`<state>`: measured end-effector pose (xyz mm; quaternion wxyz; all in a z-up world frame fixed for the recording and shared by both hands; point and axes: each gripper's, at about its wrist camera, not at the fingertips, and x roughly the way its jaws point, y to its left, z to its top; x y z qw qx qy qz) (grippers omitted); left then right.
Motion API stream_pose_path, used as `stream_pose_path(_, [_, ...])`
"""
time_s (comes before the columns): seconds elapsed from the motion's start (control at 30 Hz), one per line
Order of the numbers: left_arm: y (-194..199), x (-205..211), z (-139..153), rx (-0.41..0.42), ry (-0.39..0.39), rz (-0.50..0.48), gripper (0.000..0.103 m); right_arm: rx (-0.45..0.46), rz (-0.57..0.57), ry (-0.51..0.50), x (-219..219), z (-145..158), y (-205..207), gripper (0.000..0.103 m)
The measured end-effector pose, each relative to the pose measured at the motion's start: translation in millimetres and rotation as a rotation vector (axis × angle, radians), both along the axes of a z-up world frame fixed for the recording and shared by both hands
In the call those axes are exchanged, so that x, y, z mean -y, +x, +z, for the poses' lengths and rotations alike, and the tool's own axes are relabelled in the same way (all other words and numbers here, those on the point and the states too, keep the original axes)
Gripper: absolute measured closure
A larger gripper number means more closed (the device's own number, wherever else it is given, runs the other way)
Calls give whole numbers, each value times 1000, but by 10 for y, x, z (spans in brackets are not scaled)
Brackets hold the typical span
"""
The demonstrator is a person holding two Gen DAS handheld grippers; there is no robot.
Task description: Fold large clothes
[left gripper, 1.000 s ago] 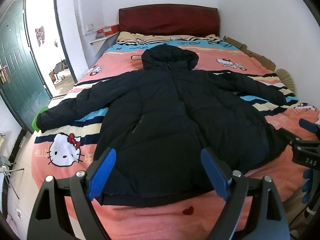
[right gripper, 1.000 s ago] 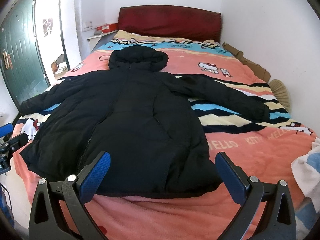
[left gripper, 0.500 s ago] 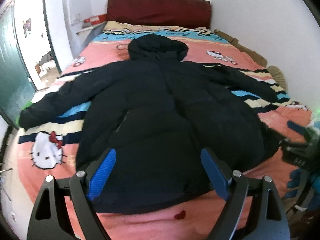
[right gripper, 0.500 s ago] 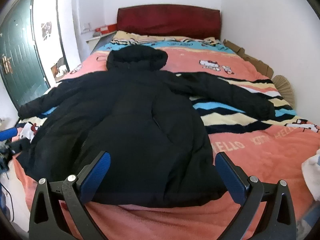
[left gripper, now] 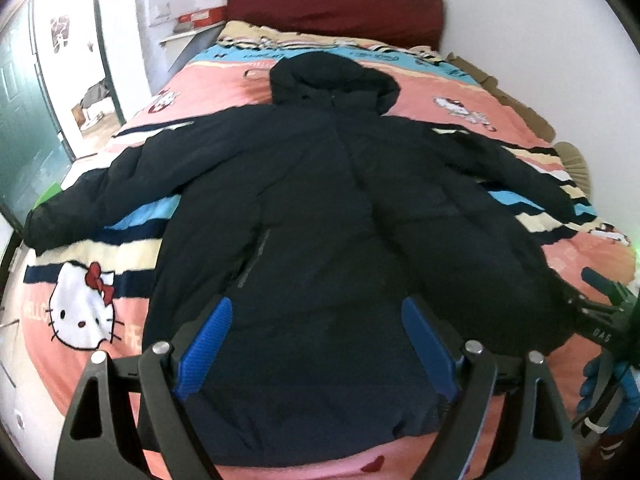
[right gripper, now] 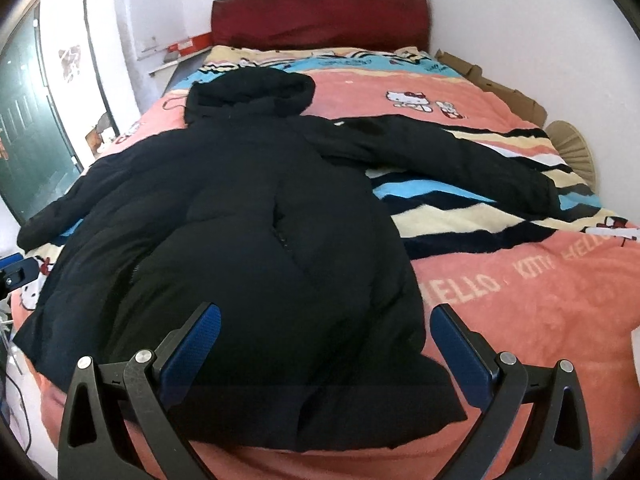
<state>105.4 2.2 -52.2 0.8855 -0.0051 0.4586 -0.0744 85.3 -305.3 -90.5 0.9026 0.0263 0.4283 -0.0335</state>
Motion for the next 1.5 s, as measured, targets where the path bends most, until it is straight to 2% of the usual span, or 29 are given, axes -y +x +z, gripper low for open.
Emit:
stream_pose_path(0.13, [91,-100,-160,-63,-13,28,16,-4,-24,32,125,-44,97,0])
stream_pose_path(0.3, [181,-164,-245,-79,12,64,16,11,-141,104,711,-112,391,0])
stream_pose_path(0.4, [268,-187,-264,-81,34,81,16,17,-261,174,1305,-234,588,0])
stream_pose_path(0.47, [343,-231,-283,-90,16,89,16,27,-327,222,1642,-307,681,0])
stream_pose_path(0.6, [487,-282,-317,-94,15,113,16,81,-514,404,2508,-477,826,3])
stream_pose_path(0.7, [589,-294,-339,-98,22,120,16,112,-621,483,2980,-601,923,9])
stream_pose_path(0.8, [662,-299,-354,-97,23,126,16,112,-711,520,3329,-744,1025,14])
stream_pose_path(0.97, [777,-298,-427,-118,20,132,16,108,-764,579,3656,-975,1236,27])
stream_pose_path(1.1, [839,-284,-455,-110,12,136,16,108,-785,614,3808,-1098,1411,32])
stream_pose_path(1.17, [859,-313,-462,-100,-20,152,16,114,-803,632,3839,-1136,1443,34])
stream_pose_path(1.2, [869,-326,-463,-98,-33,157,16,118,-809,645,3879,-1162,1493,36])
stream_pose_path(1.23, [884,-338,-463,-95,-45,163,16,115,-812,644,3869,-1164,1497,45])
stream_pose_path(1.27, [898,-343,-458,-90,-48,168,16,110,-812,637,3881,-1170,1544,60])
stream_pose_path(1.3, [910,-344,-452,-85,-50,169,16,110,-802,639,3879,-1173,1573,69])
stream_pose_path(1.33, [922,-347,-439,-78,-54,167,16,117,-795,643,3881,-1169,1592,83])
stream_pose_path(1.43, [938,-358,-406,-59,-62,164,16,174,-774,624,3838,-1073,1637,93])
stream_pose_path(1.5, [955,-372,-396,-45,-64,163,16,225,-746,599,3777,-937,1631,94])
